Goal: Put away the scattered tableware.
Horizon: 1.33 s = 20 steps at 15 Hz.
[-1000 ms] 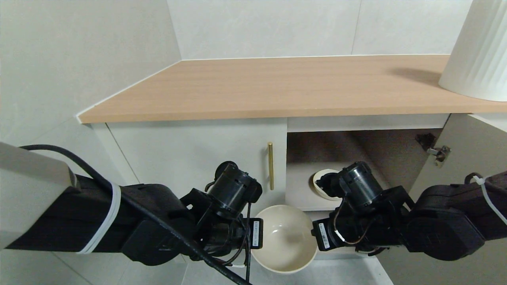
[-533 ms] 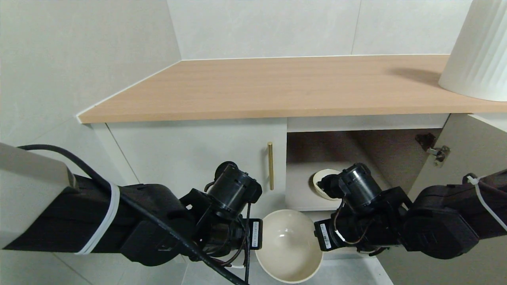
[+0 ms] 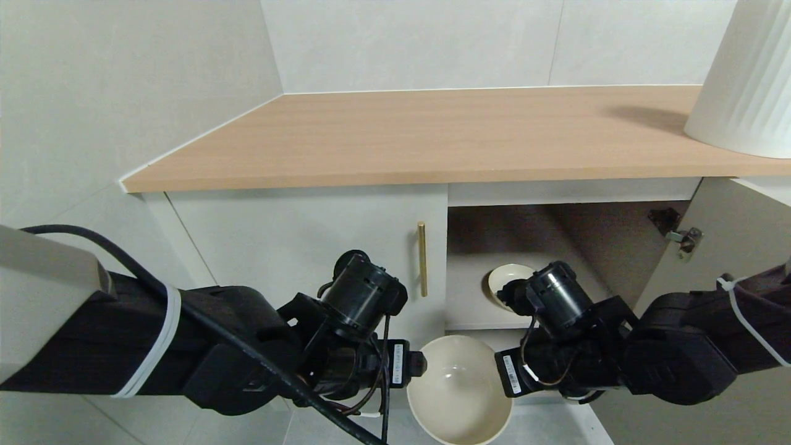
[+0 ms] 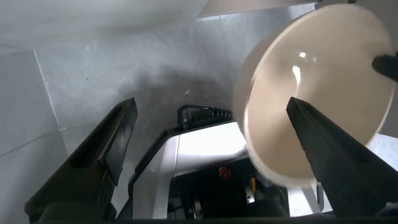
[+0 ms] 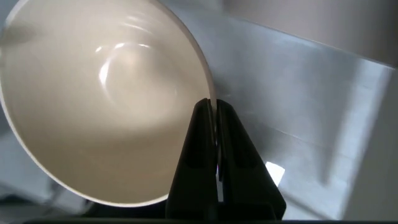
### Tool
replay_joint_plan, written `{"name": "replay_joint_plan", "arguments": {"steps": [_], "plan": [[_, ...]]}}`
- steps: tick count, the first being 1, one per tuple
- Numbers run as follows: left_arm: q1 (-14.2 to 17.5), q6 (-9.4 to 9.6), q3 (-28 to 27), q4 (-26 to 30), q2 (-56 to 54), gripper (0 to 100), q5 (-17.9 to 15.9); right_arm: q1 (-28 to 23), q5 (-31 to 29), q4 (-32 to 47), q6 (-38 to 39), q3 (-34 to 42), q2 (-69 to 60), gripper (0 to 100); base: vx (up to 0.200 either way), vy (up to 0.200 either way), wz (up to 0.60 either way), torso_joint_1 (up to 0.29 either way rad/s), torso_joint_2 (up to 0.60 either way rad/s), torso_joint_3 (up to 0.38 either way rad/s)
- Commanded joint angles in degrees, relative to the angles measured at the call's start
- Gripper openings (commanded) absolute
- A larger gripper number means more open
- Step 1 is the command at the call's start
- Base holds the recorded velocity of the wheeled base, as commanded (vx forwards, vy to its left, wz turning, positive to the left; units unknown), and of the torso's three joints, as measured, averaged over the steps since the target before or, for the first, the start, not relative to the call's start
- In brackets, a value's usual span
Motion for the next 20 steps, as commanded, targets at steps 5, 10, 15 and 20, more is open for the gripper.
{"name": "replay_joint_plan", "arguments": {"steps": [5, 10, 15, 20], "plan": [[0.09, -0.12, 0.01, 0.00, -0.22, 100, 0.02, -5.49, -4.76, 1.32, -1.27, -0.28, 2.66, 0, 0.000, 0.000, 0.00, 0.000, 0.00, 0.000], [0.09, -0.12, -0.08, 0.00, -0.84, 100, 0.11, -15.15, -4.85, -2.72, 8.31, -4.94, 6.71, 0, 0.000, 0.000, 0.00, 0.000, 0.00, 0.000], [0.26, -0.12, -0.08, 0.00, -0.84, 100, 0.11, -18.85, -4.76, -6.15, 17.54, -10.48, 10.05, 0, 0.000, 0.000, 0.00, 0.000, 0.00, 0.000], [0.26, -0.12, -0.17, 0.00, -0.75, 100, 0.11, -21.75, -4.85, -7.90, 23.43, -14.96, 13.47, 0, 0.000, 0.000, 0.00, 0.000, 0.00, 0.000]]}}
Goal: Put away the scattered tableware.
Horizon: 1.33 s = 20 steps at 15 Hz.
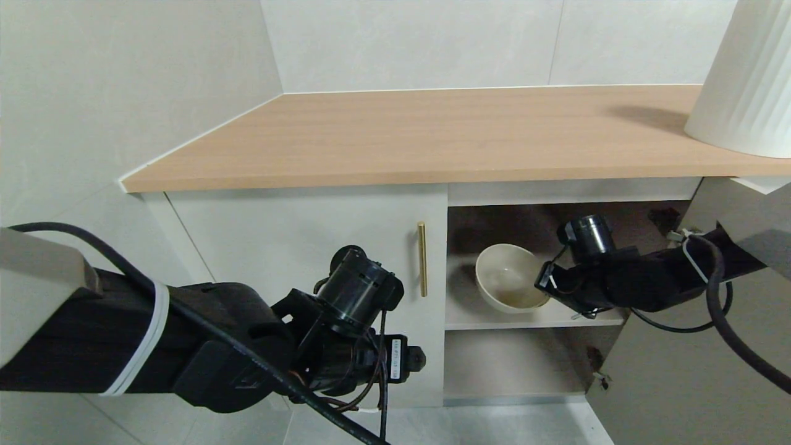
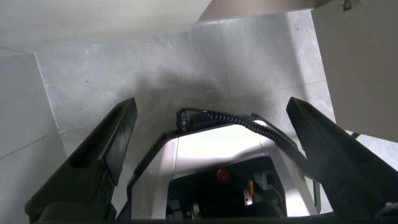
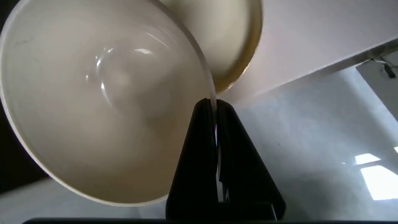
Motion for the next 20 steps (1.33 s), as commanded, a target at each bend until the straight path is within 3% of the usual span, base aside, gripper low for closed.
{"name": "replay_joint_plan", "arguments": {"steps": [1, 9, 20], "plan": [[0.00, -0.03, -0.01, 0.00, 0.07, 100, 0.02, -1.02, -0.01, -0.57, 0.99, -1.60, 1.84, 0, 0.000, 0.000, 0.00, 0.000, 0.00, 0.000], [0.00, -0.03, -0.01, 0.00, 0.24, 100, 0.02, -2.34, -6.34, -0.57, 2.57, -4.68, 4.57, 0, 0.000, 0.000, 0.00, 0.000, 0.00, 0.000], [0.00, -0.03, -0.10, 0.00, 0.33, 100, 0.11, -2.34, -8.80, -0.57, 2.13, -5.03, 6.06, 0, 0.000, 0.000, 0.00, 0.000, 0.00, 0.000]]}}
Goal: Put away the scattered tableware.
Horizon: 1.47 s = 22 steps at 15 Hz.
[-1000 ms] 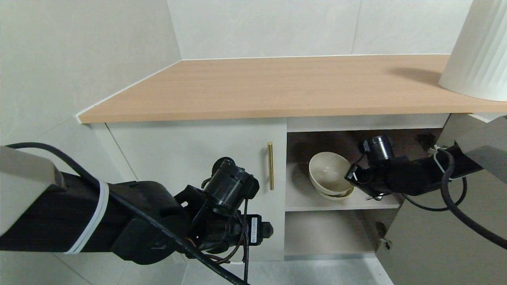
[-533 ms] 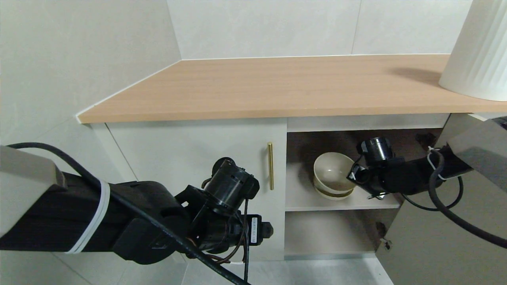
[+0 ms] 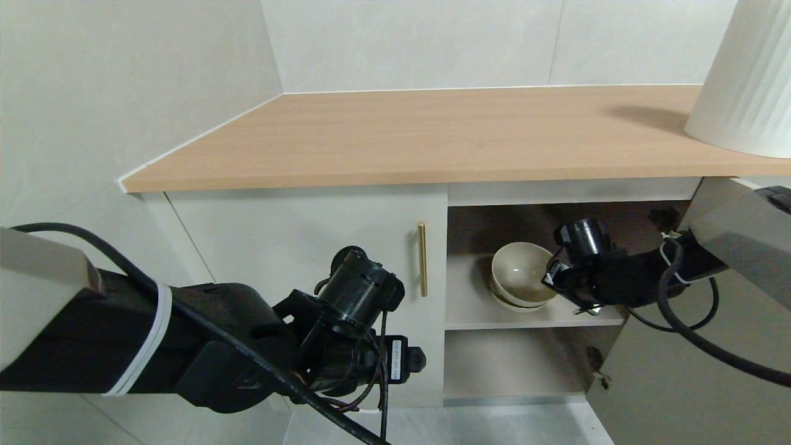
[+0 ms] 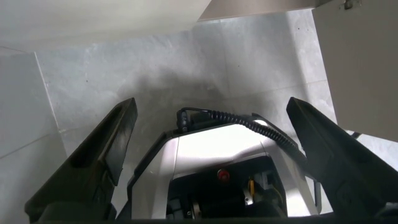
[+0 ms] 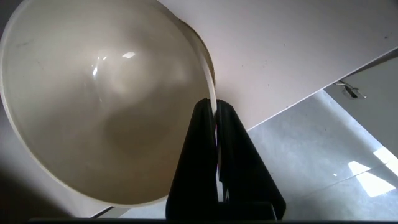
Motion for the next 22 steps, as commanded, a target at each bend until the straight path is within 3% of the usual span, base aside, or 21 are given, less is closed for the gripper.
{"name": "replay_joint_plan", "arguments": {"steps": [1, 7, 8, 19, 22], "plan": [[0.00, -0.03, 0.00, 0.00, 0.09, 100, 0.08, 0.03, -0.01, -0.06, 0.00, -0.07, 0.24, 0, 0.000, 0.000, 0.00, 0.000, 0.00, 0.000], [0.00, -0.03, -0.08, 0.00, 0.09, 100, 0.08, 0.21, -0.01, 0.03, -0.17, 0.02, 0.32, 0, 0.000, 0.000, 0.00, 0.000, 0.00, 0.000], [0.00, -0.03, 0.00, 0.00, 0.09, 100, 0.08, 0.21, -0.01, 0.03, -0.79, 0.02, 0.32, 100, 0.000, 0.000, 0.00, 0.000, 0.00, 0.000], [0.35, -0.03, -0.08, 0.00, -0.62, 100, 0.17, 0.39, 0.08, 0.30, -0.79, 0.55, -0.82, 100, 0.000, 0.000, 0.00, 0.000, 0.00, 0.000], [1.75, 0.05, 0.00, 0.61, -3.60, 100, 0.26, 0.47, 0.69, 0.47, -6.33, 5.56, -5.57, 100, 0.000, 0.000, 0.00, 0.000, 0.00, 0.000]]}}
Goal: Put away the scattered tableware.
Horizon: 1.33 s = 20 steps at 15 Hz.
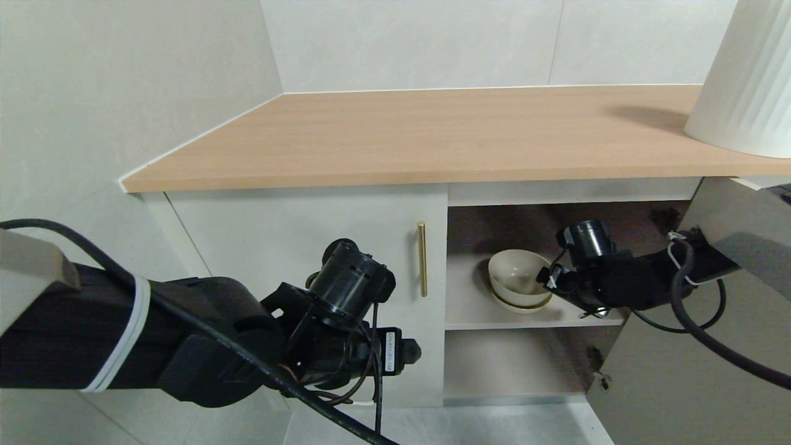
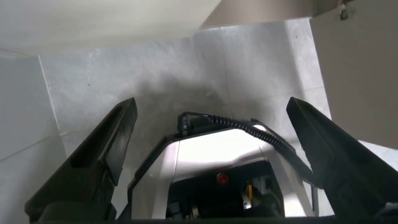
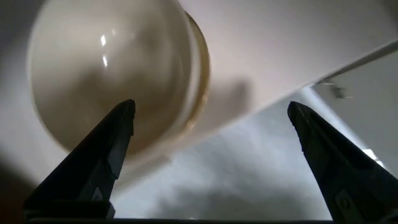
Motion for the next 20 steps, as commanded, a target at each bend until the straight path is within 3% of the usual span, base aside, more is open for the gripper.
{"name": "replay_joint_plan", "arguments": {"steps": [1, 4, 5, 6, 8, 12, 17, 20], "plan": [[1.39, -0.01, 0.16, 1.34, -3.48, 100, 0.04, 0.37, 1.06, -0.28, -5.44, 5.48, -6.20, 100, 0.000, 0.000, 0.00, 0.000, 0.00, 0.000], [3.32, 0.34, 0.34, 2.39, -6.38, 100, 0.83, 0.99, 8.27, -0.10, -13.97, 13.57, -16.48, 100, 0.000, 0.000, 0.00, 0.000, 0.00, 0.000], [3.32, 0.34, 0.34, 2.39, -6.38, 100, 0.83, 0.99, 8.27, -0.10, -13.97, 13.57, -16.48, 100, 0.000, 0.000, 0.00, 0.000, 0.00, 0.000], [5.25, 2.37, 0.69, 2.39, -8.31, 100, 5.14, 2.22, 12.40, 0.42, -20.91, 19.55, -25.09, 100, 0.000, 0.000, 0.00, 0.000, 0.00, 0.000], [6.40, 4.91, 1.66, 2.39, -10.07, 100, 7.95, 4.68, 13.72, 4.38, -25.40, 22.80, -32.47, 100, 0.000, 0.000, 0.00, 0.000, 0.00, 0.000], [6.31, 5.44, 2.89, 2.39, -12.88, 100, 7.95, 12.68, 13.63, 18.00, -25.31, 23.24, -41.79, 100, 0.000, 0.000, 0.00, 0.000, 0.00, 0.000], [5.78, 5.71, 4.47, 2.31, -12.97, 100, 7.95, 14.43, 13.54, 19.06, -25.13, 24.55, -42.49, 100, 0.000, 0.000, 0.00, 0.000, 0.00, 0.000], [5.17, 5.71, 4.21, 2.22, -12.44, 100, 7.95, 14.43, 13.54, 19.06, -25.13, 24.64, -42.32, 100, -0.200, 0.000, 0.00, 0.010, 0.00, 0.002]]}}
